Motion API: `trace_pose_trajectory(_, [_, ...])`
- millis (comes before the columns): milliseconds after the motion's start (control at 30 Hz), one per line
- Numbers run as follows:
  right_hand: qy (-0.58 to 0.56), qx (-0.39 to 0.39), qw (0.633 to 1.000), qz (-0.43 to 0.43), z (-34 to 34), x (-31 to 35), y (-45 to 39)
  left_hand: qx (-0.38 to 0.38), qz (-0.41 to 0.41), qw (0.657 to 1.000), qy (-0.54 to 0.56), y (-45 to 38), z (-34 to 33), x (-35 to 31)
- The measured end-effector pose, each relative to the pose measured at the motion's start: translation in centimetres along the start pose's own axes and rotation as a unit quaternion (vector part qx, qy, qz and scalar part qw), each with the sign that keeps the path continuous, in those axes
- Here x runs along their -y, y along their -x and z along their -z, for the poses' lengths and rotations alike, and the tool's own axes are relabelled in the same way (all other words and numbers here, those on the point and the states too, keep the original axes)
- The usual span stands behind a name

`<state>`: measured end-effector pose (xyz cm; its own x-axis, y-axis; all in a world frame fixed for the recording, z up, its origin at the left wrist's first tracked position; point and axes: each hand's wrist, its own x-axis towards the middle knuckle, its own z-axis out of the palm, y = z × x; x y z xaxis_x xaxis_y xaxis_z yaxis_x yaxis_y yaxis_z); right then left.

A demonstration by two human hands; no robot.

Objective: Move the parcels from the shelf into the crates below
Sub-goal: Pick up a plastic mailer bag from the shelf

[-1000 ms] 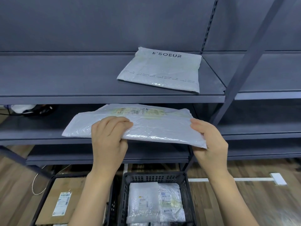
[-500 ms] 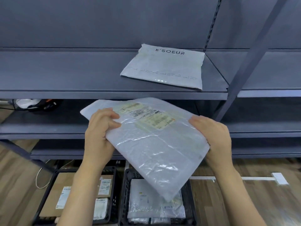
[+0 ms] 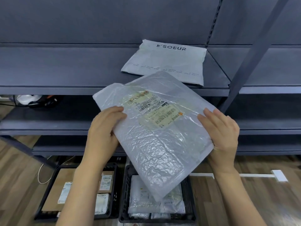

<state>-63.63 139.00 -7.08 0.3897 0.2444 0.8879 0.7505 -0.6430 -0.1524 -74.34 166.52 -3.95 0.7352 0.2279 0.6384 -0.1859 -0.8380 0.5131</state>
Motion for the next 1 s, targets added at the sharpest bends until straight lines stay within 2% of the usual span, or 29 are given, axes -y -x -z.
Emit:
trace_pose_trajectory(200, [-0.014,0.011,0.999,0.028,-0.2,-1.7,-1.4,0.128,0.043,0.99,-0.039,-0.8,0.4,0.5])
trace_pose_trajectory(267, [-0.027,0.013,0.999,0.038,-0.4,-2.2,-2.0,0.143,0.06,0.987,-0.045,-1.4,0.9,0.5])
trace_pose_trajectory(400, [-0.055,0.026,0.997,0.053,-0.9,-2.2,-2.8,0.125,0.05,0.987,-0.089,-4.1,1.7,0.3])
trace_pose_trajectory(467, [-0.06,0.046,0.994,0.079,-1.3,-1.8,-3.2,0.16,0.041,0.98,-0.106,-6.0,1.6,0.1])
trace_pose_trajectory(600, [-0.072,0.076,0.985,0.139,-2.2,-0.5,-3.7,0.346,0.039,0.927,-0.136,-9.2,0.8,-0.5])
trace_pose_trajectory(700, [-0.068,0.077,0.979,0.174,-2.3,0.0,-3.9,0.435,0.028,0.886,-0.16,-10.9,0.1,-0.2])
trace_pose_trajectory(767, [-0.064,0.079,0.976,0.194,-2.0,0.1,-4.1,0.471,0.015,0.867,-0.165,-11.6,-0.4,0.0])
trace_pose_trajectory(867, [-0.065,0.085,0.968,0.226,-1.9,0.0,-4.7,0.499,0.008,0.856,-0.135,-12.3,-1.2,-0.1])
trace_pose_trajectory(1000, [-0.042,0.097,0.976,0.189,-1.8,-0.5,-5.2,0.514,0.03,0.849,-0.121,-12.1,-1.5,-0.1])
